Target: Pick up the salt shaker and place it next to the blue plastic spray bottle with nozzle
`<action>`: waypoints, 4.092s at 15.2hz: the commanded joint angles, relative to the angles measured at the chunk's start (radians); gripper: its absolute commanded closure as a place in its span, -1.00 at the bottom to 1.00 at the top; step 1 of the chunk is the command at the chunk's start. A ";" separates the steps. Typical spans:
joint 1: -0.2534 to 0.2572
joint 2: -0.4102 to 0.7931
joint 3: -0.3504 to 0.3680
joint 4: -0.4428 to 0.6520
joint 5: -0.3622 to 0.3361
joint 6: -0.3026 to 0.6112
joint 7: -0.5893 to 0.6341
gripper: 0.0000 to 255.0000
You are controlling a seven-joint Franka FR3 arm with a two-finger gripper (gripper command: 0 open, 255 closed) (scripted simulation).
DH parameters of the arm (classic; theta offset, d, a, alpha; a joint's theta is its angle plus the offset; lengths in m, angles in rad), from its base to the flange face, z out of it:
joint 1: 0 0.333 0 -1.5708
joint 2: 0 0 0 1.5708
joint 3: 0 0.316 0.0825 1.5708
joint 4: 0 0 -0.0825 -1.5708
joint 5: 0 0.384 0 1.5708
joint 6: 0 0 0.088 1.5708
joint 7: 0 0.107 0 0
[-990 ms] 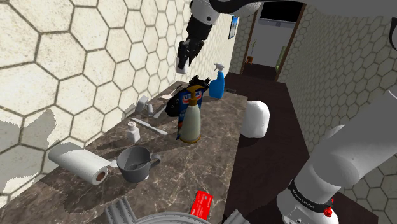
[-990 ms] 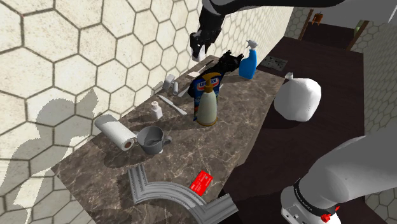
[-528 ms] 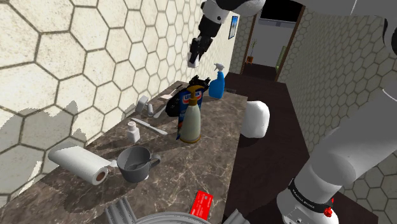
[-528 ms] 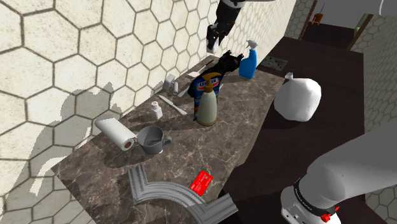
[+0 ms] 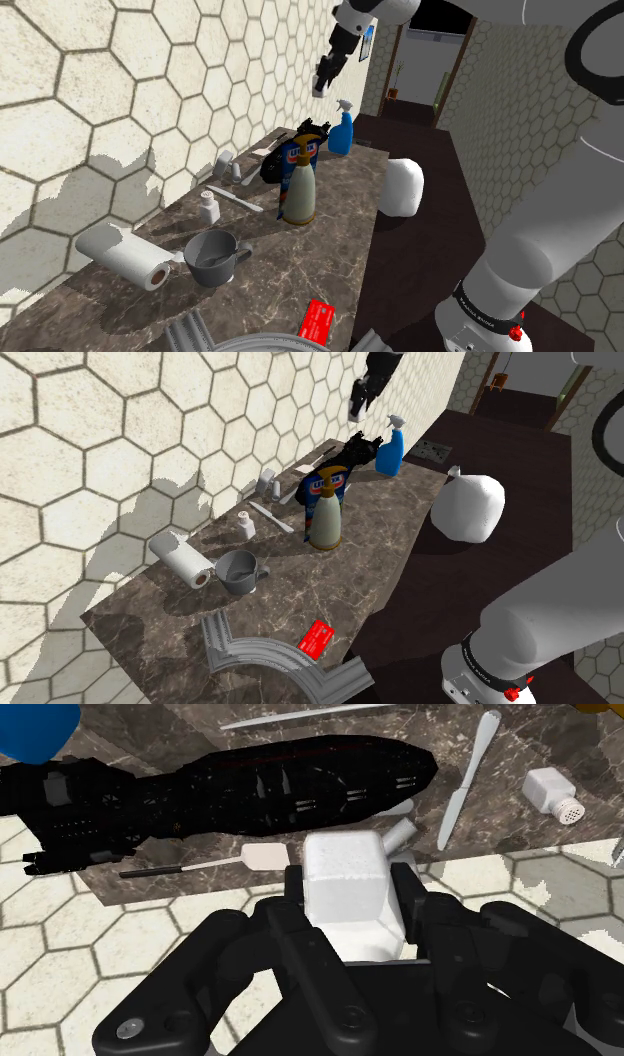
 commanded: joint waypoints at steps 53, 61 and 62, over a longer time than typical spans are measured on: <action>-0.114 0.334 -0.090 -0.136 0.148 0.412 -0.370 1.00; -0.117 0.385 -0.080 -0.176 0.178 0.500 -0.407 1.00; -0.118 0.392 -0.079 -0.180 0.182 0.511 -0.412 1.00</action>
